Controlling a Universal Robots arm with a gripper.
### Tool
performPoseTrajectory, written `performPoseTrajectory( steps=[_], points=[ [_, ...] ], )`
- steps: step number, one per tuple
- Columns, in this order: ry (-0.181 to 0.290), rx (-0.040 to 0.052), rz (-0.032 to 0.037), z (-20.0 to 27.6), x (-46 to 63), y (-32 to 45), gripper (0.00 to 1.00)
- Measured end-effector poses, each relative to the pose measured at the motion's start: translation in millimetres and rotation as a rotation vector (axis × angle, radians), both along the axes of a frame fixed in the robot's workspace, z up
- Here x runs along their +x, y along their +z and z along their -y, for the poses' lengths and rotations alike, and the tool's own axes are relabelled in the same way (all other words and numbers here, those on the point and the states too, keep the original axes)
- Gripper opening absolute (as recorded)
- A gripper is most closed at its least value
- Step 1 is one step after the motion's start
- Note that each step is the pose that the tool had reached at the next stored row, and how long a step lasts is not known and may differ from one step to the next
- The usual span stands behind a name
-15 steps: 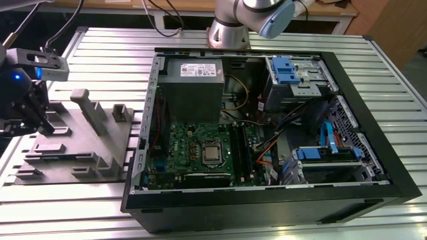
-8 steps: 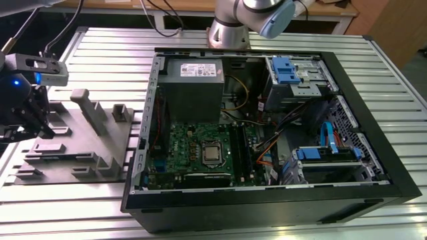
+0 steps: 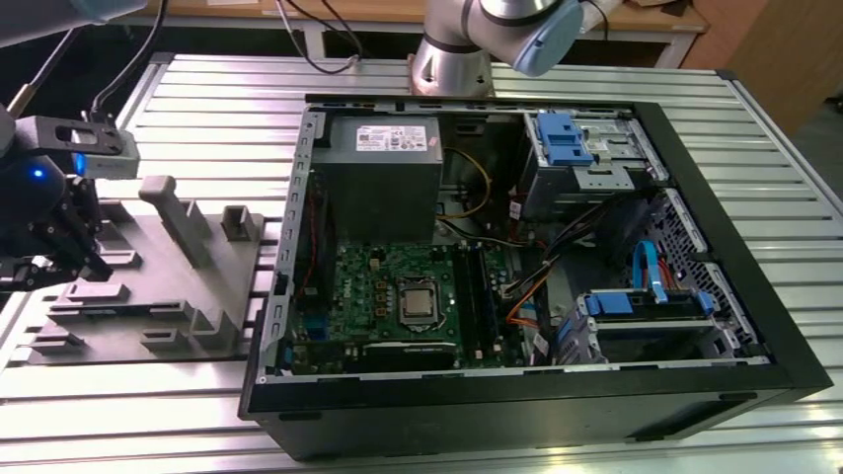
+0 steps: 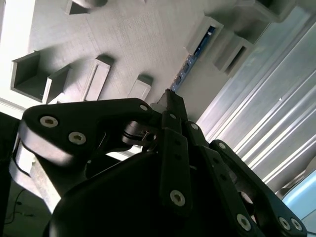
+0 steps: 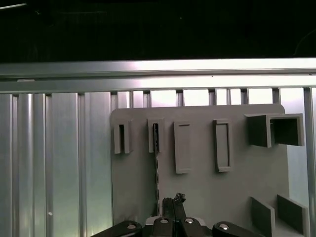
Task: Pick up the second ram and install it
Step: 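Pick up the second ram and move it above second insertion slot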
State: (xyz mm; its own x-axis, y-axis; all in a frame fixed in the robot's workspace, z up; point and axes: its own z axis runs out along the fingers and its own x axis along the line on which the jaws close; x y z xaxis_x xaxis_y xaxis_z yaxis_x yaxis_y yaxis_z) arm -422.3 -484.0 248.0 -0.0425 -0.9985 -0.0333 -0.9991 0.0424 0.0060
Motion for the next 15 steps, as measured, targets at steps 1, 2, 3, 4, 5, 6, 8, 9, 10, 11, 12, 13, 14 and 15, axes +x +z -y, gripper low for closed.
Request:
performPoseTrajectory(
  steps=[1,2,3,4,5,6,8,9,10,11,12,13,14,15],
  points=[
    [0.001,-0.0001,0.0,0.6,0.3,-0.6,0.1],
    [0.002,-0.0001,-0.0001,1.3,0.5,-1.4,0.1],
    [0.003,-0.0001,-0.0001,2.0,0.6,-2.2,0.1],
    [0.005,0.0,0.0,2.8,0.6,-3.2,0.1],
    [0.006,0.0,0.0,3.4,0.7,-4.1,0.1],
    [0.008,0.0,0.0,4.2,0.6,-5.1,0.1],
    [0.012,0.0001,0.0002,5.5,0.7,-7.2,0.1],
    [0.014,0.0002,0.0004,6.1,0.7,-8.3,0.1],
    [0.016,0.0001,0.0003,6.4,0.7,-9.1,0.1],
    [0.018,0.0,0.0002,6.8,0.6,-9.8,0.1],
    [0.022,0.0,0.0002,7.2,0.6,-10.5,0.1],
    [0.027,0.0,0.0003,7.5,0.6,-11.2,0.1],
    [0.03,0.0,0.0002,7.6,0.6,-11.4,0.1],
    [0.032,-0.0001,0.0,7.6,0.6,-11.4,0.1]
  ],
)
